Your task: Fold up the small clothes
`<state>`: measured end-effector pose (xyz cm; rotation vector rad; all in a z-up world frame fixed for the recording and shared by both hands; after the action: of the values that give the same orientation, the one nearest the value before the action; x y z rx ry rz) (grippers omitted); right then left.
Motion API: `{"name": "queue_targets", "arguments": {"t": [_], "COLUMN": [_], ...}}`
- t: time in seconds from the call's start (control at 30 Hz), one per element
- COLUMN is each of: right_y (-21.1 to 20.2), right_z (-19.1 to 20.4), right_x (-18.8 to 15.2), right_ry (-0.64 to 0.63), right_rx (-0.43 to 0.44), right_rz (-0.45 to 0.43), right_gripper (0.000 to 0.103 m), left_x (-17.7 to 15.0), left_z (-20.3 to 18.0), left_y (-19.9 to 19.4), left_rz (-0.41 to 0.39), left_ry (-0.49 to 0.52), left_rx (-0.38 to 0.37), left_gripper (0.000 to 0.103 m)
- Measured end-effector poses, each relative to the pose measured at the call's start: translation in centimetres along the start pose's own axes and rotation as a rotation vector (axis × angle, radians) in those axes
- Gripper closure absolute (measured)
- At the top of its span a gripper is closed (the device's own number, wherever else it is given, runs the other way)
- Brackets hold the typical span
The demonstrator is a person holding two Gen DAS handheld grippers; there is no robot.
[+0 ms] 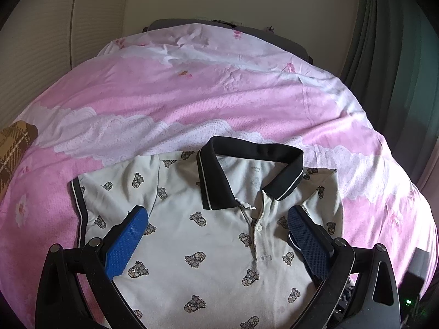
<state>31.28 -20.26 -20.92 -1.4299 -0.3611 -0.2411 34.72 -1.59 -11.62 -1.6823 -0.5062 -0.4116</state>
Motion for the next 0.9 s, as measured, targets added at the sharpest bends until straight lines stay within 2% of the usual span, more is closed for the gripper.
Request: {"name": "queue_targets", "arguments": {"t": [0.07, 0.13, 0.2, 0.43, 0.63, 0.9], "right_y": [0.4, -0.4, -1.4, -1.2, 0.8, 2.0], "right_z": [-0.3, -0.3, 0.2, 2.2, 3.2, 3.9], "right_x": [0.0, 0.2, 0.6, 3.8, 5.8, 6.7], "right_ry": [0.018, 0.026, 0.006, -0.066, -0.107, -0.148], "right_rx": [0.015, 0.010, -0.029, -0.032, -0.085, -0.116], "right_rz": [0.015, -0.012, -0.054, -0.084, -0.053, -0.047], "right_gripper": [0.097, 0.096, 0.095, 0.095, 0.095, 0.095], "left_x": [0.0, 0.1, 0.2, 0.3, 0.4, 0.6], "left_z": [0.0, 0.1, 0.3, 0.8, 1.5, 2.8], "left_y": [0.0, 0.0, 0.0, -0.1, 0.3, 0.7], "left_rz": [0.000, -0.002, -0.001, -0.004, 0.005, 0.014], "left_ry": [0.000, -0.004, -0.009, -0.013, -0.025, -0.050], "left_rx": [0.003, 0.006, 0.006, 0.019, 0.022, 0.031], "left_gripper": [0.000, 0.000, 0.000, 0.000, 0.000, 0.000]}}
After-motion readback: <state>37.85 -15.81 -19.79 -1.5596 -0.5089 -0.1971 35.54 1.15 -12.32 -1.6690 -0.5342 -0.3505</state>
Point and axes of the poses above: each gripper's, at about its wrist camera, not at the fingertips, and y roughly the way its jaws point, z to its left, x to its top, the point moved 2 cm from there along y, roughly the way its jaws point, and after that the axes turned 15 degrees about z, right-handed, at the moved point
